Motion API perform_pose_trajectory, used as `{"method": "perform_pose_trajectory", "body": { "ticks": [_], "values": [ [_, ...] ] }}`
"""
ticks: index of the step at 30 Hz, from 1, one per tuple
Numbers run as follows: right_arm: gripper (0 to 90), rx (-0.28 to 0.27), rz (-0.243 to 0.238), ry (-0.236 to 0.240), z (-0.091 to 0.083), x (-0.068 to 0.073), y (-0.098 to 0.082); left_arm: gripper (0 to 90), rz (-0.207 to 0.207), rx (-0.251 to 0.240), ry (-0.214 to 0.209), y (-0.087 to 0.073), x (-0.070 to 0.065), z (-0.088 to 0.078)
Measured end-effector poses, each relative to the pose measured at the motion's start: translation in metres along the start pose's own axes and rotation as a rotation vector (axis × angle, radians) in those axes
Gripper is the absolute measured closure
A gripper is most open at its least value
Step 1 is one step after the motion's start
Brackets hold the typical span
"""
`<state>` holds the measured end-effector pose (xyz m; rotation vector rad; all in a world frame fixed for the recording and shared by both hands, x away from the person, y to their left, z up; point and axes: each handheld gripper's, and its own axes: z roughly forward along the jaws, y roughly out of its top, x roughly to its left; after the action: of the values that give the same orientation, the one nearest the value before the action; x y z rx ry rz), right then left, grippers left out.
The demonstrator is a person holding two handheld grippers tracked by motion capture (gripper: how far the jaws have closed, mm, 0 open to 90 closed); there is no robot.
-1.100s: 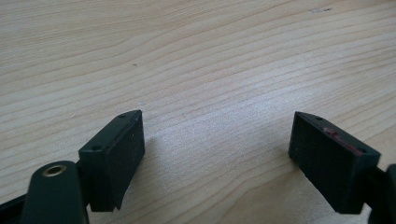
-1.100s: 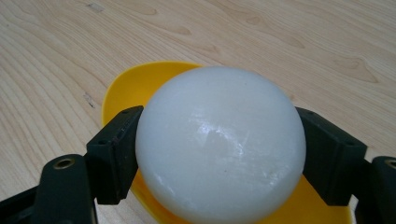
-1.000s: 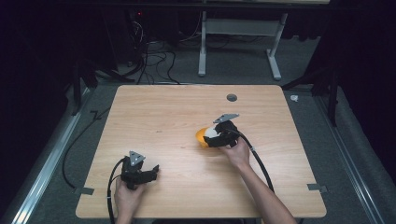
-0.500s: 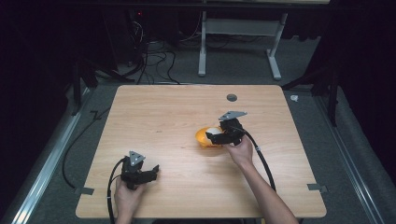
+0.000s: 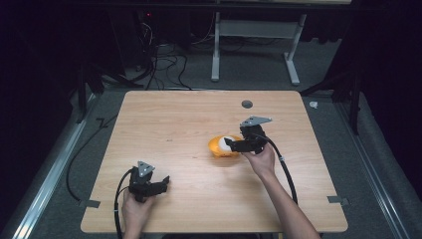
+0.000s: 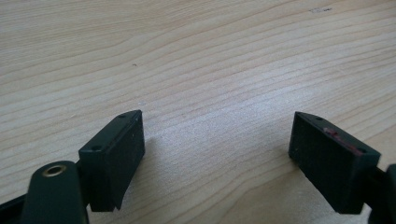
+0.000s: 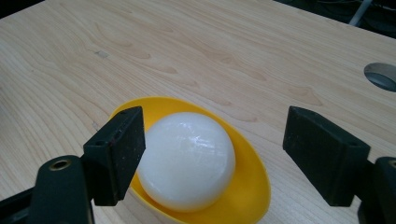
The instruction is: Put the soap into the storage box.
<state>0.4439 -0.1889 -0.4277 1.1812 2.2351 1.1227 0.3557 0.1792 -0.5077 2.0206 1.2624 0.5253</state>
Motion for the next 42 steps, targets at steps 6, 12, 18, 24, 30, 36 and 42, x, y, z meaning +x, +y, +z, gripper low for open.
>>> {"method": "perform_pose_trajectory", "body": {
  "ticks": [6, 12, 18, 24, 30, 36, 42],
  "values": [
    [27.2, 0.006, 0.019, -0.023, -0.007, -0.005, -0.002, 18.9, 0.001, 0.0, 0.001, 0.0, 0.0, 0.0],
    [26.8, -0.008, 0.021, -0.027, -0.014, -0.007, -0.002, 18.9, 0.001, 0.0, 0.001, 0.0, 0.0, 0.0],
    [26.5, -0.016, 0.017, -0.024, -0.021, -0.01, -0.004, 18.9, 0.001, 0.0, 0.0, 0.0, 0.0, 0.0],
    [28.1, -0.043, 0.039, -0.042, -0.029, -0.013, -0.013, 18.9, 0.0, 0.0, 0.0, 0.0, 0.0, 0.0],
    [28.5, -0.043, 0.061, -0.056, -0.038, -0.021, -0.024, 18.9, 0.001, 0.0, 0.0, 0.0, 0.0, 0.0],
    [29.2, -0.074, 0.068, -0.061, -0.051, -0.023, -0.028, 18.9, 0.0, 0.0, 0.001, 0.0, 0.0, 0.0],
    [28.6, -0.077, 0.077, -0.049, -0.059, -0.025, -0.033, 18.9, 0.0, 0.0, 0.001, 0.0, 0.0, 0.0]
  ]
}}
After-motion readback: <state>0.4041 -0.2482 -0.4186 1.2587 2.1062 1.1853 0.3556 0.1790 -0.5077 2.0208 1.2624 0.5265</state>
